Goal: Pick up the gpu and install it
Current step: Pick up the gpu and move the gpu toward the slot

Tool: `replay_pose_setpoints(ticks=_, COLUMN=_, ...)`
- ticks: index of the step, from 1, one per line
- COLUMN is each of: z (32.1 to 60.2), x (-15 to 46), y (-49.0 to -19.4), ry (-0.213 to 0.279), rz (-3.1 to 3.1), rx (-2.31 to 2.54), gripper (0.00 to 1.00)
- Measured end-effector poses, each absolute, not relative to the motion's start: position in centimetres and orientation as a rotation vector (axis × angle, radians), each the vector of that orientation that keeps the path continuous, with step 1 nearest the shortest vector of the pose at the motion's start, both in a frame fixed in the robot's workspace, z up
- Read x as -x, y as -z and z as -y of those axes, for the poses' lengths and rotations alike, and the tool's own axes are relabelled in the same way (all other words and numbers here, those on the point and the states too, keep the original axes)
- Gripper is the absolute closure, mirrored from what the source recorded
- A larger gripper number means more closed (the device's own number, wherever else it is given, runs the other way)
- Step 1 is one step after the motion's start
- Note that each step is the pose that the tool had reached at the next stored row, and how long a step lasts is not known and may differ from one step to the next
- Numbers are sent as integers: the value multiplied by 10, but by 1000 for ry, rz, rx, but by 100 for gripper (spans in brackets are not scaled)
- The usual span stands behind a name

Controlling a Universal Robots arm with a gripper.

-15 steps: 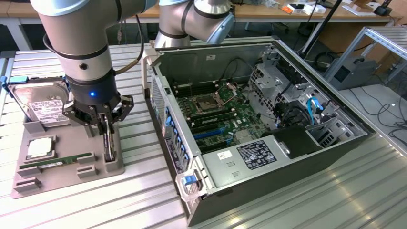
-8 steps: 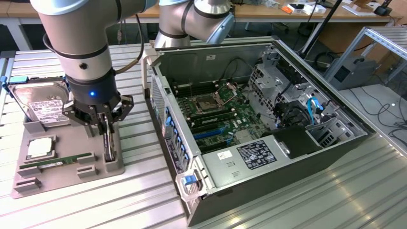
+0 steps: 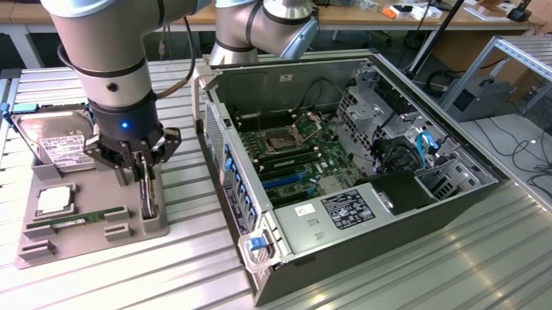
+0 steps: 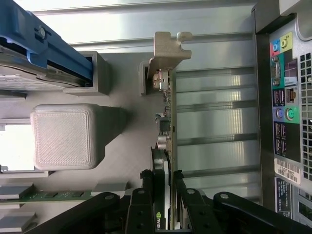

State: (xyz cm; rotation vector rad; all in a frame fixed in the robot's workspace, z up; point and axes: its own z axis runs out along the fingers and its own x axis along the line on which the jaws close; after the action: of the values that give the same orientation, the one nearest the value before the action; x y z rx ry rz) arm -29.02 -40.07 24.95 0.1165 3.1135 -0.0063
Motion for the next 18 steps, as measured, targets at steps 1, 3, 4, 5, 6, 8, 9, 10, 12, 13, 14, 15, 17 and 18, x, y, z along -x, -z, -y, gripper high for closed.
replay_pose_setpoints(ticks=1, z=401, x=290, y=-250, ry=6, rz=-3114, rx=-116, gripper=73)
replay_pose_setpoints(ticks=3, z=401, x=290, y=-251, ry=6, rz=-3113, rx=-116, gripper=73)
replay_pose_setpoints(ticks=4, z=401, x=290, y=-252, ry=6, rz=-3113, rx=-116, gripper=73)
replay_pose_setpoints(ticks=5, z=401, x=290, y=-252, ry=6, rz=-3113, rx=-116, gripper=73)
replay_pose_setpoints(ticks=6, z=401, x=290, y=-252, ry=6, rz=-3113, rx=-116, gripper=73)
replay_pose_setpoints(ticks=8, z=401, x=290, y=-253, ry=6, rz=-3114, rx=-116, gripper=73)
replay_pose_setpoints(ticks=9, z=401, x=290, y=-254, ry=6, rz=-3113, rx=-116, gripper=73)
replay_pose_setpoints(ticks=10, z=401, x=290, y=-254, ry=6, rz=-3113, rx=-116, gripper=73)
replay_pose_setpoints(ticks=12, z=401, x=290, y=-255, ry=6, rz=-3113, rx=-116, gripper=73)
replay_pose_setpoints(ticks=13, z=401, x=290, y=-255, ry=6, rz=-3113, rx=-116, gripper=73)
replay_pose_setpoints(ticks=14, z=401, x=290, y=-256, ry=6, rz=-3113, rx=-116, gripper=73)
replay_pose_setpoints(ticks=15, z=401, x=290, y=-256, ry=6, rz=-3113, rx=-116, gripper=73)
replay_pose_setpoints(ticks=17, z=401, x=290, y=-257, ry=6, rz=-3113, rx=-116, gripper=73)
replay_pose_setpoints(ticks=18, z=401, x=290, y=-258, ry=6, rz=-3113, rx=-116, gripper=73)
